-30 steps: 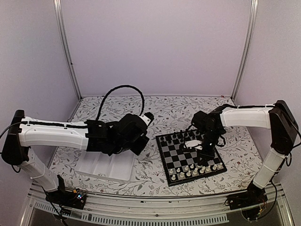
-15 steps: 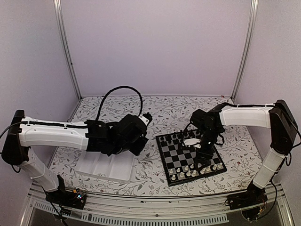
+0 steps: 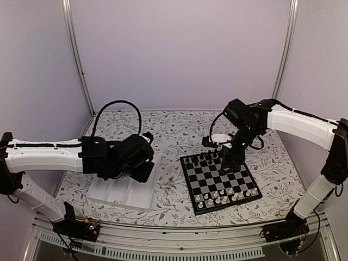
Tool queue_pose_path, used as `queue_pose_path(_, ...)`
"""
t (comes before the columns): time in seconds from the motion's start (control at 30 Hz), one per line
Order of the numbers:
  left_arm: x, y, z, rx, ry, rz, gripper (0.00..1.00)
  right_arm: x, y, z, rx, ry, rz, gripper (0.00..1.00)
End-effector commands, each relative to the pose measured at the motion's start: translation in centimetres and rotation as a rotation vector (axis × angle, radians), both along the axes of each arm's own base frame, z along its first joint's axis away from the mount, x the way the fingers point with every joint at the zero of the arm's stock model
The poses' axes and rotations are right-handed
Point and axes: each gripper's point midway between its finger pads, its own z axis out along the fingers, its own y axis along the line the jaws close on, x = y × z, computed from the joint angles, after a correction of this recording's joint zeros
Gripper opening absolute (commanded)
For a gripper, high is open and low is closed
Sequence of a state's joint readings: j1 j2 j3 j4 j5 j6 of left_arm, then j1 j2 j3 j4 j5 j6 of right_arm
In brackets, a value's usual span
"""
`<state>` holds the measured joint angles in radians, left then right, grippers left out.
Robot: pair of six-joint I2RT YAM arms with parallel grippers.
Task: Set up the chess pieces on the board
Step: Adjust the chess piece on the chessboard.
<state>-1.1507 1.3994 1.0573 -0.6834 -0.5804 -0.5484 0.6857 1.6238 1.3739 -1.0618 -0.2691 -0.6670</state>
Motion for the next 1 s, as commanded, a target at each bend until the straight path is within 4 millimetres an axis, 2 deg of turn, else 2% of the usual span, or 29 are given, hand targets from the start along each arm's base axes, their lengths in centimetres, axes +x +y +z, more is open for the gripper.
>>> queue_pose_path(0.0,-0.2,1.1,-0.3,-0.017,0.022,0.032,0.68,3.2,-0.8,3.5,0.018,-0.189,-0.081,0.99)
queue_pose_path(0.03,-0.3,0.8,-0.4,-0.017,0.025,0.013,0.68,4.5,-1.2,4.7,0.022,-0.256,-0.117,0.99)
queue_pose_path(0.1,-0.5,0.0,-0.8,-0.009,0.04,-0.033,0.65,7.1,-2.5,8.3,0.063,-0.417,-0.206,0.99)
queue_pose_path(0.17,-0.7,-1.0,-1.4,0.008,0.052,-0.086,0.61,9.5,-5.0,12.1,0.14,-0.548,-0.353,0.99)
queue_pose_path(0.2,-0.7,-1.5,-1.6,0.019,0.053,-0.107,0.6,9.9,-5.9,12.8,0.193,-0.544,-0.403,0.99)
queue_pose_path(0.23,-0.7,-1.9,-1.8,0.029,0.051,-0.12,0.6,8.9,-5.8,12.9,0.264,-0.48,-0.391,0.99)
queue_pose_path(0.27,-0.7,-2.2,-2.0,0.042,0.047,-0.124,0.6,7.4,-5.2,12.2,0.297,-0.423,-0.314,0.98)
queue_pose_path(0.3,-0.5,-2.4,-2.1,0.051,0.042,-0.122,0.6,5.7,-4.7,11.4,0.319,-0.363,-0.253,0.9)
queue_pose_path(0.33,-0.4,-2.6,-2.2,0.058,0.039,-0.119,0.6,3.7,-4.2,10.4,0.336,-0.287,-0.183,0.78)
queue_pose_path(0.37,-0.3,-2.8,-2.3,0.059,0.035,-0.115,0.6,1.8,-3.6,9.6,0.365,-0.211,-0.123,0.72)
queue_pose_path(0.43,0.0,-3.2,-2.3,0.051,0.025,-0.109,0.6,-1.5,-2.8,7.5,0.382,-0.142,0.014,0.64)
queue_pose_path(0.53,0.4,-3.4,-2.3,0.037,0.013,-0.093,0.61,-5.8,-2.4,3.1,0.299,-0.123,0.156,0.54)
queue_pose_path(0.6,0.6,-3.3,-2.2,0.029,0.01,-0.081,0.61,-7.6,-2.4,0.8,0.257,-0.112,0.208,0.49)
queue_pose_path(0.77,0.6,-3.1,-2.1,0.021,0.015,-0.069,0.61,-9.0,-2.1,-1.8,0.211,-0.087,0.25,0.41)
queue_pose_path(0.97,0.6,-2.7,-2.3,0.023,0.023,-0.049,0.61,-9.8,-1.2,-4.2,0.158,-0.075,0.297,0.36)
